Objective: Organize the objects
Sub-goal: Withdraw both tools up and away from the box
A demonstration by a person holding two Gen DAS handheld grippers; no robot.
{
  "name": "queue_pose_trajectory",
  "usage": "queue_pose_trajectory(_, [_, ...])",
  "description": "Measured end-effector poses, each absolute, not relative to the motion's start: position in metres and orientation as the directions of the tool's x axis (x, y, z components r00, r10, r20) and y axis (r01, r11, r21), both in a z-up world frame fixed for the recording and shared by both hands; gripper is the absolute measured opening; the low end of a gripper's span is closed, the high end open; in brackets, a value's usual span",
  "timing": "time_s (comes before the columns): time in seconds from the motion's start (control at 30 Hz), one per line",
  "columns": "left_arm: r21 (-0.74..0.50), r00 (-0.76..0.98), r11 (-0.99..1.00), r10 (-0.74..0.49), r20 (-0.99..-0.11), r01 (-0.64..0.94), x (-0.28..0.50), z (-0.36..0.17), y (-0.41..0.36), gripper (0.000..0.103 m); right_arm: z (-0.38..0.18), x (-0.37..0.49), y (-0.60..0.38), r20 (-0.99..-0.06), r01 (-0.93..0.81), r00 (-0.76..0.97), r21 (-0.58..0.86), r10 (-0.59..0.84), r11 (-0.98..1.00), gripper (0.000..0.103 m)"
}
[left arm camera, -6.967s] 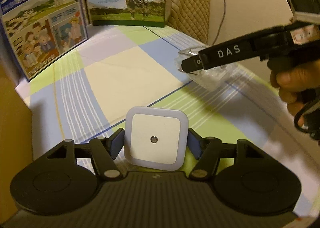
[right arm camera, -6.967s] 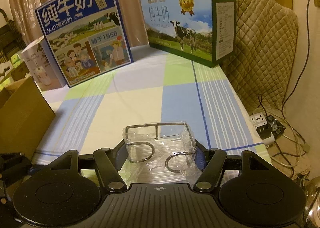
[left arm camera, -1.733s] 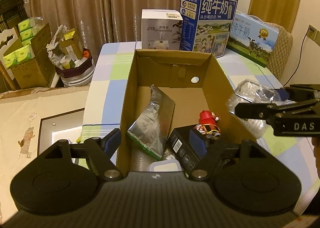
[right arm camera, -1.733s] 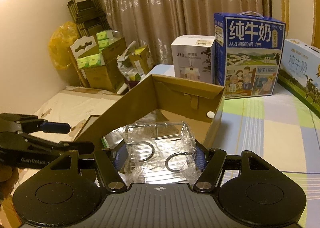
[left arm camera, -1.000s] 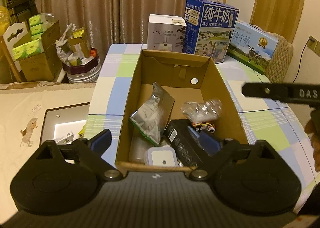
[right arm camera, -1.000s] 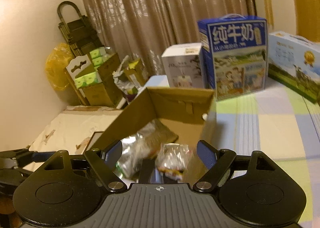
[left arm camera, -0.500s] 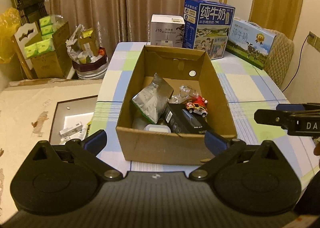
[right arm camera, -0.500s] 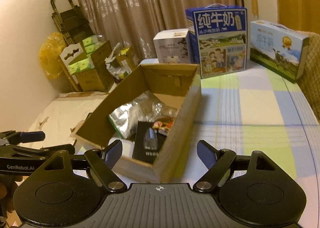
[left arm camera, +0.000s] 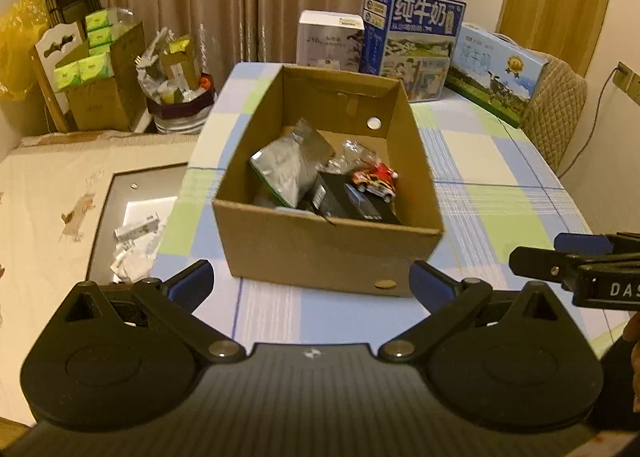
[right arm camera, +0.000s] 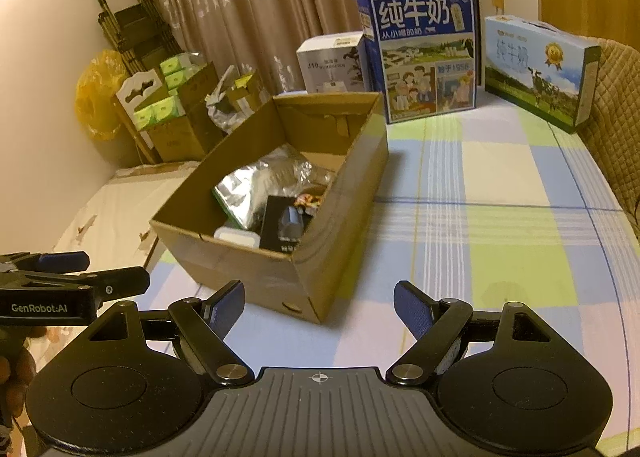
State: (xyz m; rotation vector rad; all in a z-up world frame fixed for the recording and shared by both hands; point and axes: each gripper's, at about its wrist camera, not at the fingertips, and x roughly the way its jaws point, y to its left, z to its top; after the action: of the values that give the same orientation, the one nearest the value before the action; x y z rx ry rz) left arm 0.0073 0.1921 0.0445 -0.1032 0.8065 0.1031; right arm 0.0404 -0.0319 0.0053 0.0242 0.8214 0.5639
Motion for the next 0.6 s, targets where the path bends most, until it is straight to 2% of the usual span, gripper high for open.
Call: queue_pose_trajectory(0.6, [-0.028, 0.682, 0.994, 0.049, -0.730, -0.101, -0.004, 0.032, 0.160, 0.102, -0.008, 0.026, -0.050, -0.721, -0.441, 0.514, 0.244, 0.465, 0.864, 0.079])
